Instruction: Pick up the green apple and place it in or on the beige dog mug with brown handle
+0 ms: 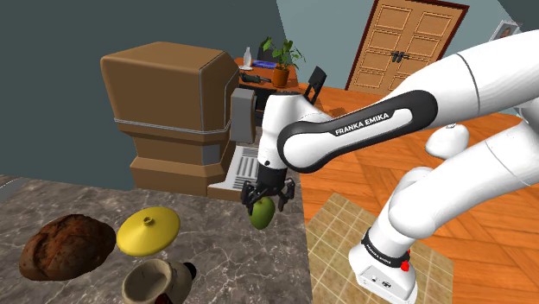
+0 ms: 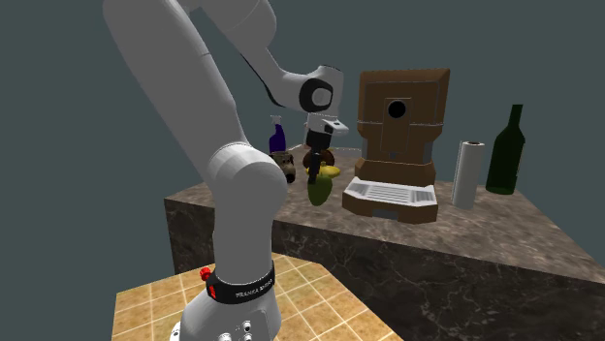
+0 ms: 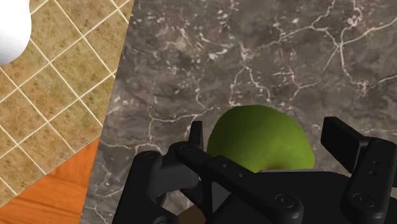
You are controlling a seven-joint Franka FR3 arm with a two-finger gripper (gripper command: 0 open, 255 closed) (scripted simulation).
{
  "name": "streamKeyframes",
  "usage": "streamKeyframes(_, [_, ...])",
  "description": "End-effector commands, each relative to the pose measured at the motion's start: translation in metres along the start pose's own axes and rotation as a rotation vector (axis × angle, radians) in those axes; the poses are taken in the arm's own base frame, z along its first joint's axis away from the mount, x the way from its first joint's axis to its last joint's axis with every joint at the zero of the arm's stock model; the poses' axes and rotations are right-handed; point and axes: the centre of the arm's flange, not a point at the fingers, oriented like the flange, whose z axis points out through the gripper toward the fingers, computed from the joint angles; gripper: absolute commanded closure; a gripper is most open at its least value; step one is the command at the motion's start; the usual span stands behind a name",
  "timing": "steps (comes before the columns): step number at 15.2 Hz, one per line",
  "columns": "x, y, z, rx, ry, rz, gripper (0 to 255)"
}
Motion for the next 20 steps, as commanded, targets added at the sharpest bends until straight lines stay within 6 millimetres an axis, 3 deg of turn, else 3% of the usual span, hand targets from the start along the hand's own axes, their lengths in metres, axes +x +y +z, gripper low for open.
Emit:
streamKeyframes(1, [0.0,0.0,0.002,0.001,0.0,0.0,0])
streamKeyframes(6, [0.0,0.0,0.002,0.0,0.0,0.0,0])
streamKeyframes(7, [0.0,0.0,0.002,0.0,0.0,0.0,255])
streamKeyframes(16, [0.0,0.0,0.002,0.0,0.0,0.0,255])
streamKeyframes(17, [0.0,0.0,0.002,0.0,0.0,0.0,0])
streamKeyframes(20, [-0.018,-0.019,0.023,0.014,0.273,-0.348,0])
